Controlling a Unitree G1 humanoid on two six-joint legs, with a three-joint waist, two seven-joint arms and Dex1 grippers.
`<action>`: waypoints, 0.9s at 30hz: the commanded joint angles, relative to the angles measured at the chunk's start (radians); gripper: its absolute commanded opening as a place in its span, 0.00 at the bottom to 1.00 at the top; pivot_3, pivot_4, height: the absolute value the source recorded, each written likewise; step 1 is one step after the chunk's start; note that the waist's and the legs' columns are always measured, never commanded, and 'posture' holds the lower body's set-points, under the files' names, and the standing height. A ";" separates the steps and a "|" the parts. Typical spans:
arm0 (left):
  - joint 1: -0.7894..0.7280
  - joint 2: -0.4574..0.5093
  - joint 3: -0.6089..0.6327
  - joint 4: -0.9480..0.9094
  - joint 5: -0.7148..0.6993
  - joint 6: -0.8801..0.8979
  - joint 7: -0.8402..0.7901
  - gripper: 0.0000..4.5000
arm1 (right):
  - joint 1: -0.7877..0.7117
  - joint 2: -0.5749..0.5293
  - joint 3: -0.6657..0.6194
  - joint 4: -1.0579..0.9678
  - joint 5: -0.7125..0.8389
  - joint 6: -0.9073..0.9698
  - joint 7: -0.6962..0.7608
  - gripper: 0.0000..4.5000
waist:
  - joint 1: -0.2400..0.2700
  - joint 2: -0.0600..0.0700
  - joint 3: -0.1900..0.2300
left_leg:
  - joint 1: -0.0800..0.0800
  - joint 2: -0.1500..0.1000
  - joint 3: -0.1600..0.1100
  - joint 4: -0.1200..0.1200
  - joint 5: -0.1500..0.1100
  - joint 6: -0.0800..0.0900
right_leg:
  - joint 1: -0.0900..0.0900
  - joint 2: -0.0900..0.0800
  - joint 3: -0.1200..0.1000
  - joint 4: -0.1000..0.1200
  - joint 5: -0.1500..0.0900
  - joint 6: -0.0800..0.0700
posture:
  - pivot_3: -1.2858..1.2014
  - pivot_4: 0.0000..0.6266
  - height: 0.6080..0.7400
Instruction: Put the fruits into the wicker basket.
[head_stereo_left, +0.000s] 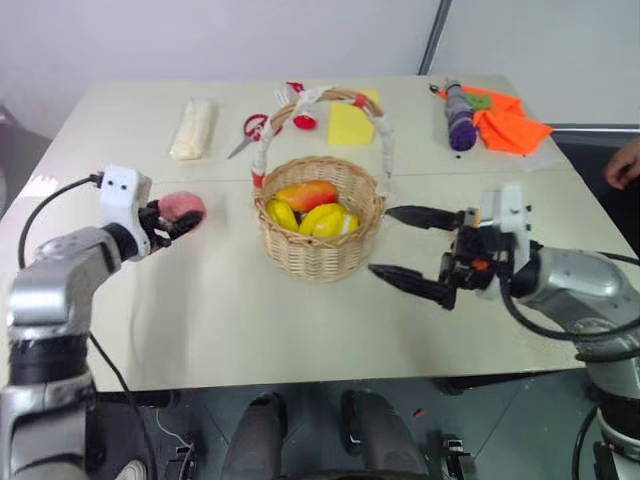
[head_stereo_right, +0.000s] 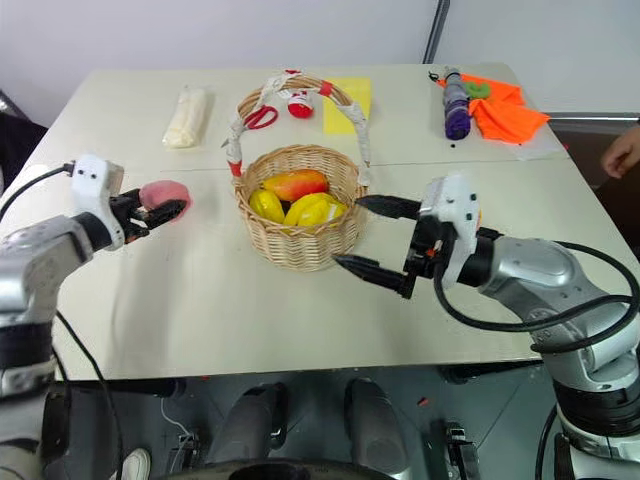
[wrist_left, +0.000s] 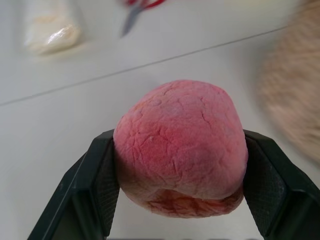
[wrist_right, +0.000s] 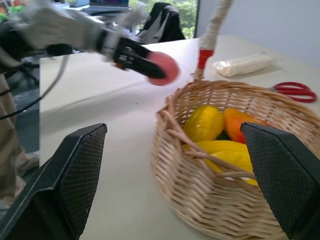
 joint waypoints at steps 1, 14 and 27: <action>-0.048 0.013 0.026 -0.253 -0.228 0.074 -0.040 0.72 | -0.016 0.010 -0.024 0.060 -0.023 -0.036 0.010 1.00 | 0.018 0.000 0.000 | -0.001 0.000 0.000 0.001 0.001 -0.001 | 0.001 -0.001 0.000 0.000 0.000 -0.001 | 0.52 0.24 1.00; -0.397 -0.188 -0.397 -0.028 0.047 -0.054 0.137 0.72 | 0.011 0.048 -0.046 0.115 -0.087 -0.075 -0.039 1.00 | 0.002 0.001 0.000 | -0.001 -0.002 0.002 0.013 -0.002 0.004 | 0.007 0.004 0.000 0.000 0.004 0.006 | 0.52 0.24 1.00; -0.313 -0.186 -0.328 -0.139 -0.187 -0.045 -0.096 1.00 | -0.041 0.064 -0.066 0.458 -0.453 -0.116 -0.371 1.00 | -0.009 0.002 -0.001 | -0.001 -0.002 0.004 0.014 -0.002 0.005 | 0.005 0.003 0.003 0.000 0.002 0.003 | 0.52 0.24 1.00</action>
